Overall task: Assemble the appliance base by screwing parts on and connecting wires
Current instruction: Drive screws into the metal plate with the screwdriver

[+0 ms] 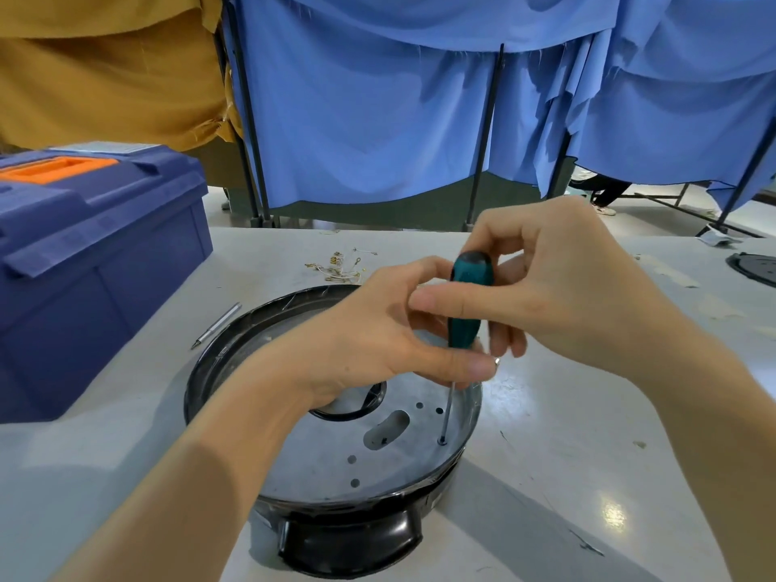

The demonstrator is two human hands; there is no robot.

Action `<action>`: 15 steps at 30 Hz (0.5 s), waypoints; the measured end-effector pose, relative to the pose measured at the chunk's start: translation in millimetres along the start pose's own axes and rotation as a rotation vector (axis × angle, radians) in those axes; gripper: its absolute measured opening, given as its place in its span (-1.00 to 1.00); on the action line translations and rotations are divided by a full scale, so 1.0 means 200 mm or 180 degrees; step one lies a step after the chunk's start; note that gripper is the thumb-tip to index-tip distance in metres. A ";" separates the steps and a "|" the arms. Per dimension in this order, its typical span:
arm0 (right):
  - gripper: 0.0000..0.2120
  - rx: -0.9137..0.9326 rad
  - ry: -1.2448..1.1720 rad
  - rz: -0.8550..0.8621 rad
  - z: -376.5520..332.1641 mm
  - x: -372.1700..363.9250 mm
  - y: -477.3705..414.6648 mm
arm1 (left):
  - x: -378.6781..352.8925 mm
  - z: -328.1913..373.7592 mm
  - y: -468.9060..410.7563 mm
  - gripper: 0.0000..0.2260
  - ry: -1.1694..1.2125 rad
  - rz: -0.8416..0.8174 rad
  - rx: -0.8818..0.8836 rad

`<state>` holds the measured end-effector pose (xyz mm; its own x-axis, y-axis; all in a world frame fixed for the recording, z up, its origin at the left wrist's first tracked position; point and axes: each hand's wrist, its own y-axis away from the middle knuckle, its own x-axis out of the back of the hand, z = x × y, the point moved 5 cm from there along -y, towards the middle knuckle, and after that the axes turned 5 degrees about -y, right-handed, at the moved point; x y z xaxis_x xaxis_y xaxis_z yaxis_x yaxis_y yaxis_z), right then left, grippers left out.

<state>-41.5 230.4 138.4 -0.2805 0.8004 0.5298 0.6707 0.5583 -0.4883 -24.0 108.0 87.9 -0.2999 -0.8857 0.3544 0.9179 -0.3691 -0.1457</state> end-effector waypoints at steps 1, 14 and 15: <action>-0.56 -0.0035 0.0143 0.0034 0.00 0.00 0.00 | 0.00 0.00 0.00 -0.56 -0.0061 0.0038 -0.0008; -0.65 0.0021 -0.0019 0.0253 0.02 0.05 -0.01 | 0.04 -0.04 -0.02 -0.51 -0.0398 0.0009 0.0053; -0.65 0.0063 -0.0021 0.0369 0.02 0.08 -0.01 | 0.05 -0.05 -0.02 -0.46 -0.0500 0.0012 0.0145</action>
<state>-50.3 243.1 145.7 -0.2065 0.8611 0.4646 0.6853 0.4662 -0.5595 -33.4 97.9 81.9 -0.2555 -0.8308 0.4945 0.9308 -0.3496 -0.1065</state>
